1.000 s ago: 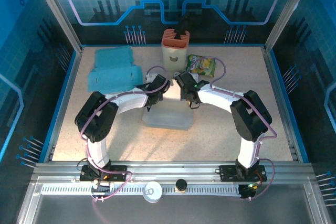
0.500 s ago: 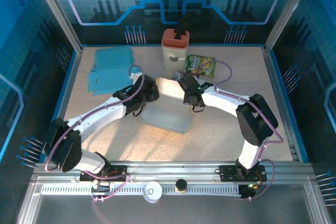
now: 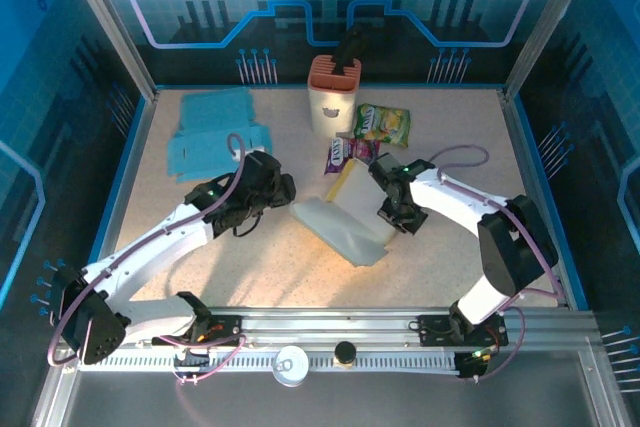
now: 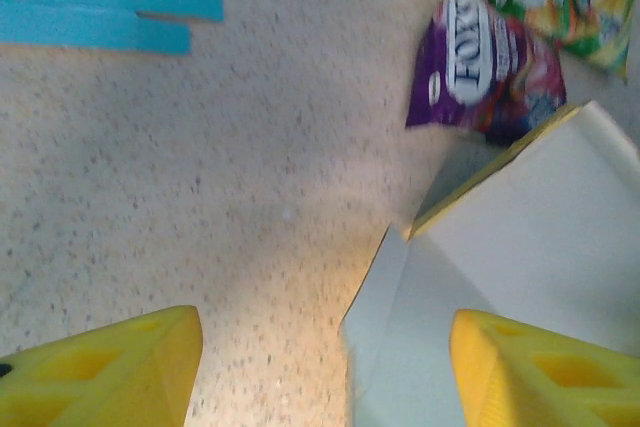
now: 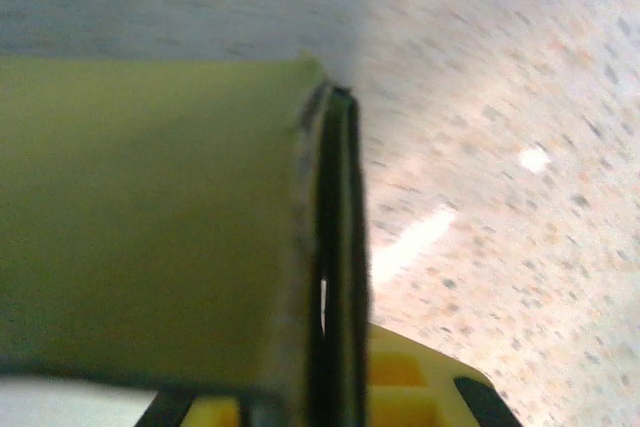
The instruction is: Fold the paper box
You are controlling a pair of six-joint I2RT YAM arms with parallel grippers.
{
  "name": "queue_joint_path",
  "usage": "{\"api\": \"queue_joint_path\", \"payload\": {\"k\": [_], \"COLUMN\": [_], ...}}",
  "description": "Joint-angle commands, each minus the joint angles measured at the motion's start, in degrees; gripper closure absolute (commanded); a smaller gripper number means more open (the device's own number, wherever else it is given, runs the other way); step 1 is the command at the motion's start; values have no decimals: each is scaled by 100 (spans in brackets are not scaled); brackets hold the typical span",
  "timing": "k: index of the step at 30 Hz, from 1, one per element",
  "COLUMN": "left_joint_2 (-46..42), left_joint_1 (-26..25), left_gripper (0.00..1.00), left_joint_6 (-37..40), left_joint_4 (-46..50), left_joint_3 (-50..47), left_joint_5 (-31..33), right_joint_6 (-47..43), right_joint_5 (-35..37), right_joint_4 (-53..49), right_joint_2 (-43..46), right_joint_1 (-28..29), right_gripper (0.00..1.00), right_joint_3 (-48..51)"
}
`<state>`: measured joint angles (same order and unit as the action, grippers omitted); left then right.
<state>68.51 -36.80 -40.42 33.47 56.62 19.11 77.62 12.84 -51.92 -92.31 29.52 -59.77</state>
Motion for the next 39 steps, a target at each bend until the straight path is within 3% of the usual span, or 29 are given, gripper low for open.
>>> {"api": "queue_joint_path", "payload": {"k": [1, 11, 17, 22, 25, 29, 31, 37, 39], "left_joint_2": [-102, -371, 13, 303, 531, 973, 1197, 1496, 1543], "left_joint_1": [-254, -737, -1121, -1186, -1174, -1170, -1147, -876, -735], "left_gripper": [35, 41, 46, 48, 49, 50, 53, 56, 56], "left_joint_6": [8, -88, -222, -316, -335, -376, -404, -601, -684], "left_joint_4": [626, 844, 442, -101, -482, -979, -1136, -1526, -1751], "left_joint_3": [115, -121, -392, -663, -770, -812, -810, -914, -992], "left_joint_5": [-191, -292, -446, -662, -728, -892, -901, -899, -976], "right_joint_6": [1085, 2395, 2825, 3015, 3126, 3111, 2967, 1588, 854], "right_joint_5": [-816, -1635, -2421, -2671, -2739, -2391, -2180, -721, -303], "right_joint_4": [-592, -581, 41, 346, 633, 601, 548, 281, 242], "right_joint_2": [245, 591, 386, 335, 450, 879, 1171, 2394, 2709], "right_joint_1": [-238, -747, -884, -697, -551, -273, -148, 10, -248], "right_gripper": [100, 100, 100, 100, 83, 47, 36, 26, 36], "right_joint_3": [359, 835, 1299, 1322, 1465, 1467, 1434, 1002, 970]}}
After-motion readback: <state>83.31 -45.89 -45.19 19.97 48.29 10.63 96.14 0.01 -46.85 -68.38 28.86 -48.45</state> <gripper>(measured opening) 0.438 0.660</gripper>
